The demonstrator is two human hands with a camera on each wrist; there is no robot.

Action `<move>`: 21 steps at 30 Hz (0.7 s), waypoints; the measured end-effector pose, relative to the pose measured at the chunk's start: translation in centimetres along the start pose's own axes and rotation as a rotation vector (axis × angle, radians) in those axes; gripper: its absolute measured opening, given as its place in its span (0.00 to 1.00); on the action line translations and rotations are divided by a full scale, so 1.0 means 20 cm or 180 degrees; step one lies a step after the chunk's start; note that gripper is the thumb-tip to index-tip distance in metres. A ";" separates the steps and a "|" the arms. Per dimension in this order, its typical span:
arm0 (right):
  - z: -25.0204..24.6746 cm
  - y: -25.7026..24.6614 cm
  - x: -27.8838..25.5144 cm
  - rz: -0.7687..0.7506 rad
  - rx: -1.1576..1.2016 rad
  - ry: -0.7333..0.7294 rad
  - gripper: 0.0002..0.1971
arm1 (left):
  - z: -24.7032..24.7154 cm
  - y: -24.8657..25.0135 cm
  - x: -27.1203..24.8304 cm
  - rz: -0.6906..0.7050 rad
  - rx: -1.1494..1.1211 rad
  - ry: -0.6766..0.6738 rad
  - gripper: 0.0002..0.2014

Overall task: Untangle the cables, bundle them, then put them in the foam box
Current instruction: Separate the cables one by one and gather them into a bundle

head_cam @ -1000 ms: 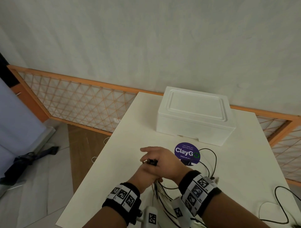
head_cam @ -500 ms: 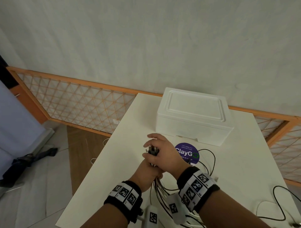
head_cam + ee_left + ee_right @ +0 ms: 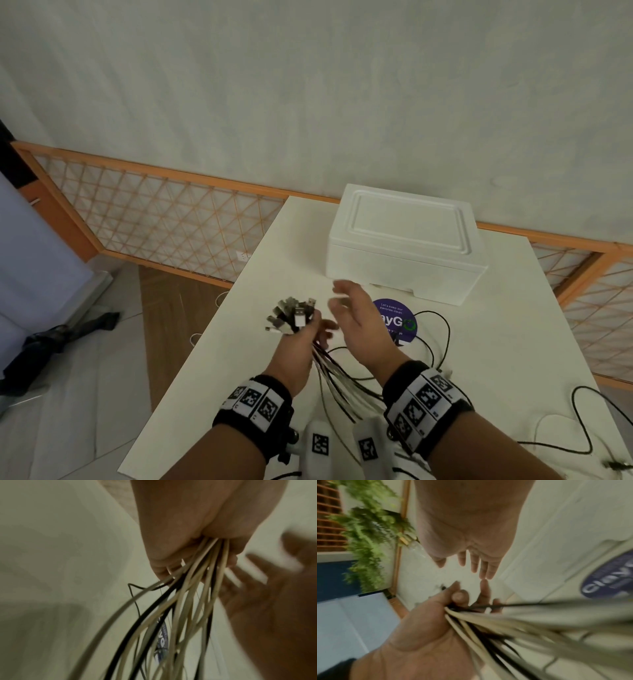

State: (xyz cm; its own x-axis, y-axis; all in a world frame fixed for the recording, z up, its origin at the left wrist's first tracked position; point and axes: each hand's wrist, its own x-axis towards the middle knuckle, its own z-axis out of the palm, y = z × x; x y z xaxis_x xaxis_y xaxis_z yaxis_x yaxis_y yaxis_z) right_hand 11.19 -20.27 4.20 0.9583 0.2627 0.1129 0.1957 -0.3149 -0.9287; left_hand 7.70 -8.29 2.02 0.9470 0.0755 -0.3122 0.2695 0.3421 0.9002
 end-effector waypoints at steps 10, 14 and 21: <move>0.02 0.05 -0.14 0.0442 -0.0512 -0.1330 0.15 | -0.05 0.00 0.02 0.0010 -0.0740 -0.0161 0.23; -0.02 0.05 -0.14 0.0898 0.0269 -0.1561 0.07 | -0.07 -0.01 0.01 -0.0075 -0.0585 -0.0588 0.21; -0.03 0.07 -0.11 0.0828 0.0232 -0.1579 0.11 | -0.10 -0.04 0.02 -0.0292 -0.0773 -0.0707 0.21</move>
State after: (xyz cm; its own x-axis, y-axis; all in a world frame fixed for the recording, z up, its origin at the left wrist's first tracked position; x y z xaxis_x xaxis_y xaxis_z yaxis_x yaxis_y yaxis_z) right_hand 9.59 -21.92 2.80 0.7568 0.5877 -0.2862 -0.0655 -0.3675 -0.9277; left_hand 7.56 -6.74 0.58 0.9429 -0.1626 -0.2906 0.3310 0.5530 0.7646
